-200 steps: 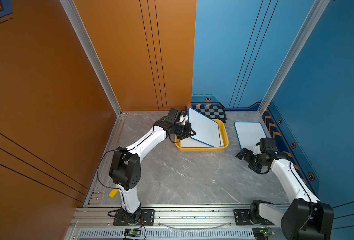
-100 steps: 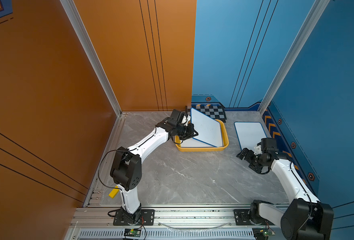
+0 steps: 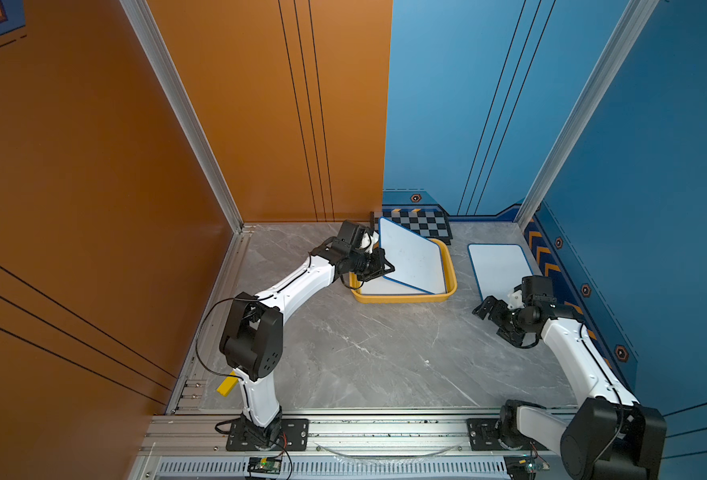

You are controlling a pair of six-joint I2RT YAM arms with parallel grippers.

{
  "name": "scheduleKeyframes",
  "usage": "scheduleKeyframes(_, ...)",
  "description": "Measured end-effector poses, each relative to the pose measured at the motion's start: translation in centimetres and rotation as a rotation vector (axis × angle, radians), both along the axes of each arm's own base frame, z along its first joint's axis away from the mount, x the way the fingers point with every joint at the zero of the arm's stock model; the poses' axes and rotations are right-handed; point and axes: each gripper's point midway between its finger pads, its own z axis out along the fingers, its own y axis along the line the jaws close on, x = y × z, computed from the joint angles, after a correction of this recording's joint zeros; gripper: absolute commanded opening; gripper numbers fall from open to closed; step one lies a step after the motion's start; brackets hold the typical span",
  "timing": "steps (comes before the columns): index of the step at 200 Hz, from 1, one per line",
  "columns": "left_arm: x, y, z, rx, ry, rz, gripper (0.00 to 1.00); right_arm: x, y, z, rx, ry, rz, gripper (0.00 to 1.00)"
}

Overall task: Put the whiteboard into the storage box
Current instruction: Place the whiteboard in the storage box.

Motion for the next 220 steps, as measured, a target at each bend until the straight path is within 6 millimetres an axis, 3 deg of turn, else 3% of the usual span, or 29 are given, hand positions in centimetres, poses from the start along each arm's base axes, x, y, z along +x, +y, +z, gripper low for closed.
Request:
scheduleKeyframes(165, 1.5, 1.3, -2.6, -0.077, 0.053, -0.023, 0.03, 0.0, 0.0, -0.9, 0.006, 0.035, -0.001, 0.97)
scheduleKeyframes(192, 1.6, 1.4, -2.7, -0.075, 0.053, -0.020, 0.09, 0.0, 0.0, -1.1, 0.008, 0.043, -0.001, 0.97)
scheduleKeyframes(220, 2.2, 2.1, -4.3, -0.071, 0.092, -0.010, 0.11, 0.0, 0.0, -1.2, 0.009, 0.049, -0.001, 0.97)
